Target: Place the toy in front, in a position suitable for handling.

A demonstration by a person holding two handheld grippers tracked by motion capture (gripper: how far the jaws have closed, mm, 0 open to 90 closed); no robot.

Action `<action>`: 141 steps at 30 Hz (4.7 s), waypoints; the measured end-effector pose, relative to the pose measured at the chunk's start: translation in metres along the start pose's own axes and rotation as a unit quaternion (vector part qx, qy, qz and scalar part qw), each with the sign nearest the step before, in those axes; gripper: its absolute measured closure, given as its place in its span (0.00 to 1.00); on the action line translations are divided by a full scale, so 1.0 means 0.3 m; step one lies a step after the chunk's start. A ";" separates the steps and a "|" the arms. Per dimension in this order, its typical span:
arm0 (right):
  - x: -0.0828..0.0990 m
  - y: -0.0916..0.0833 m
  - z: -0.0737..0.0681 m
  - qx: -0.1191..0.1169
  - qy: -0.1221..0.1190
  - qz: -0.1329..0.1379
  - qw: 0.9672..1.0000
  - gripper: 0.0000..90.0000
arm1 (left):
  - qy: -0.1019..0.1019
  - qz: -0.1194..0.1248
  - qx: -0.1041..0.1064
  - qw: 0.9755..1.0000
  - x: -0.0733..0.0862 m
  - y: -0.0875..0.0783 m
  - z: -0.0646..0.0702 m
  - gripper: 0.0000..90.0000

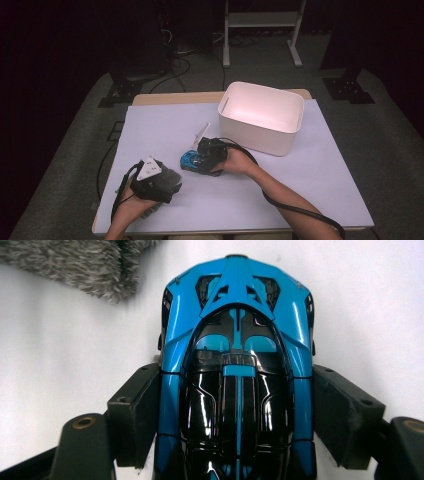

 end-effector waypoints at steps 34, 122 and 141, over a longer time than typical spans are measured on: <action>0.061 0.015 -0.043 0.021 0.005 0.030 0.999 0.27 | 0.002 0.004 -0.003 1.000 -0.005 -0.009 0.000 0.00; 0.557 -0.354 -0.167 -0.013 0.009 0.060 0.998 0.19 | 0.048 -0.056 0.016 0.997 0.001 -0.006 -0.022 0.25; 0.622 -0.292 -0.168 -0.006 -0.012 0.077 0.997 0.24 | 0.058 -0.081 0.036 0.994 0.030 0.010 -0.077 0.82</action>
Point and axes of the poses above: each handheld gripper's, and its own axes: y roughly forward along the jaws, x roughly out of its underside, z roughly to its right, the point moved 1 cm from there along y, roughly forward along the jaws, and after that the axes turned 2 degrees about y, right-handed, at the moved point
